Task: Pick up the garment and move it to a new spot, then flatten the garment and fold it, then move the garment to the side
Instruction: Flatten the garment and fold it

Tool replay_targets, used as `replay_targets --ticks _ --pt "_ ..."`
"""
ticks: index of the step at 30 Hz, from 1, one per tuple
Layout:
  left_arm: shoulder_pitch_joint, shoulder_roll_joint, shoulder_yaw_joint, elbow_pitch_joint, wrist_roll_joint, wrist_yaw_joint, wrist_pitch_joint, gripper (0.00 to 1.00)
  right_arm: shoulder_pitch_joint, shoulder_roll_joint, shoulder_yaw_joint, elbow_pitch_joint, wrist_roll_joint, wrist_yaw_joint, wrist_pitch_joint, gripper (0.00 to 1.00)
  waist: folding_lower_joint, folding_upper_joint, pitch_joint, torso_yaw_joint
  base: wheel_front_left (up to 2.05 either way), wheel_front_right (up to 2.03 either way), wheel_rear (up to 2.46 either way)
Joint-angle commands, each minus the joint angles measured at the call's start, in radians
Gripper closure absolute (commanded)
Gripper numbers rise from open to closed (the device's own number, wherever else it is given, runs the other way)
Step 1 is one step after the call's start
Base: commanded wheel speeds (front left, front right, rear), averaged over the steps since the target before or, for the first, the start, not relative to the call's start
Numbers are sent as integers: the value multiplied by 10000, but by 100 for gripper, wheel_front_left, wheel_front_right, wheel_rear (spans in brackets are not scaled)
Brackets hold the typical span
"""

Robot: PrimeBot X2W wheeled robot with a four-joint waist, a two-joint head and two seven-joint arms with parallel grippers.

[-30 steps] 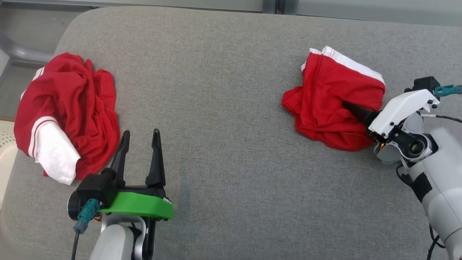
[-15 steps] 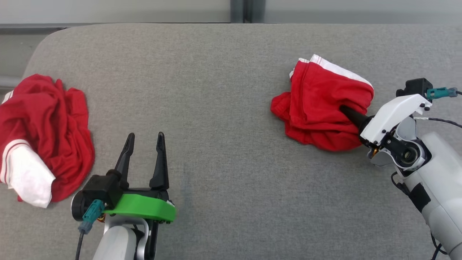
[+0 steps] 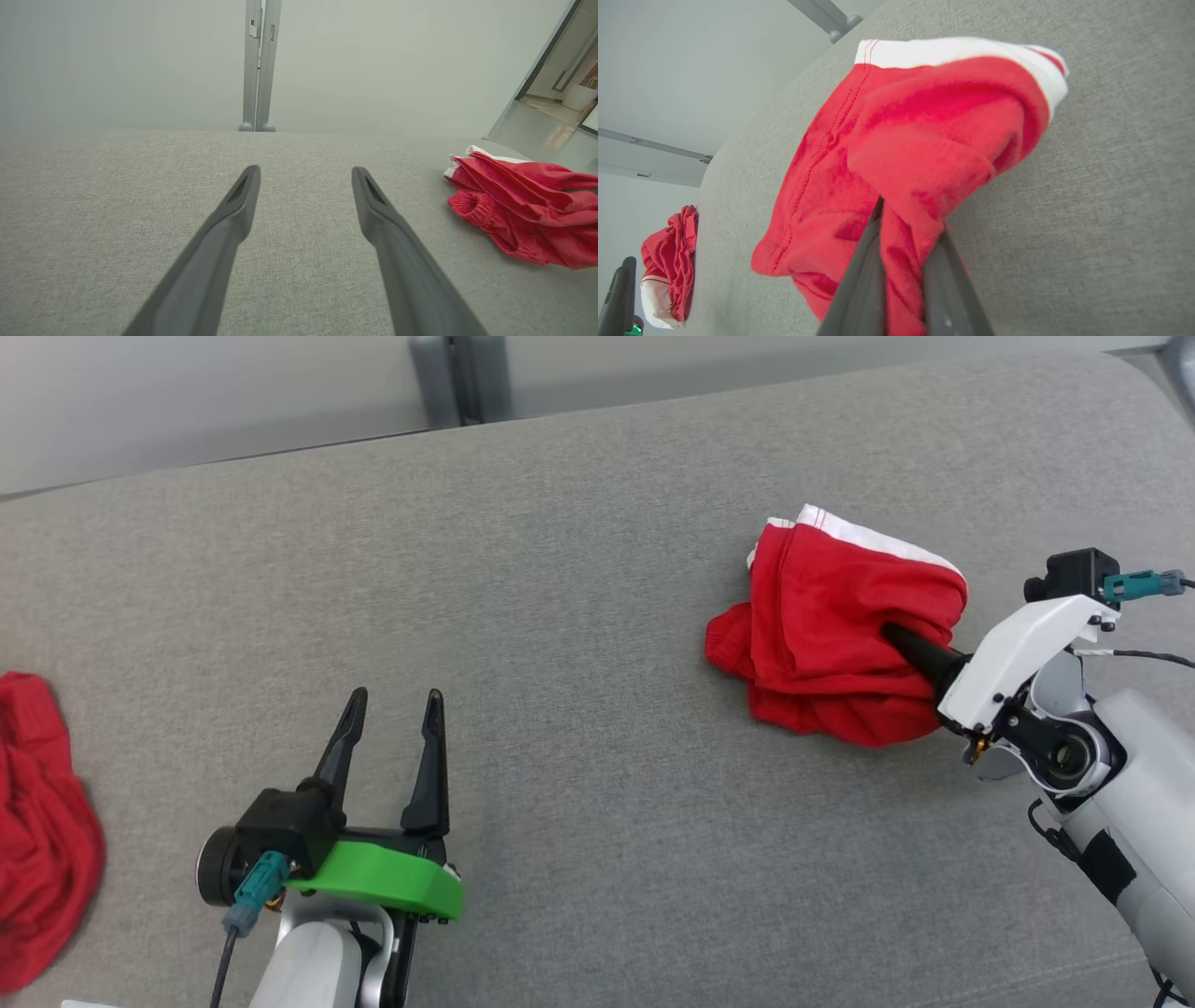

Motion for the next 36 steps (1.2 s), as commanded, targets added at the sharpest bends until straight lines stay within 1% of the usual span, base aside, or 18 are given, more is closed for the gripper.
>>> replay_targets --ticks 1,9,14,17,23,28,33,36 --pt "-227 26 21 49 177 -72 -1 0 95 -73 85 -80 93 4 -87 100 0 0 23 -779 0 0 0" --pt "-407 32 -4 171 366 -209 -1 0 92 -597 640 -586 142 4 -579 100 0 0 331 -1440 0 0 0" --pt "-564 127 64 138 542 -254 -1 0 -75 -1044 922 -902 255 4 -806 100 0 0 740 -1611 0 0 0" --pt "-705 200 73 127 644 -288 1 0 -275 -1398 1192 -1035 88 4 -857 100 0 0 1034 -1635 0 0 0" --pt "-1088 332 43 38 816 -276 1 0 -892 -2356 1770 -1126 -279 4 -784 100 0 0 1790 -1451 0 0 0" --pt "-1377 488 41 -120 893 -180 34 0 -1537 -3492 2246 -1304 -603 4 -717 100 0 0 2504 -1256 0 0 0" --pt "-1677 544 -24 -263 954 -167 49 0 -2297 -4476 3037 -1024 -1367 4 -988 100 0 0 3130 -1040 0 0 0" --pt "-1863 544 -95 -320 980 -171 82 0 -2895 -4946 3760 -493 -2277 3 -1342 100 0 0 3461 -875 0 0 0"
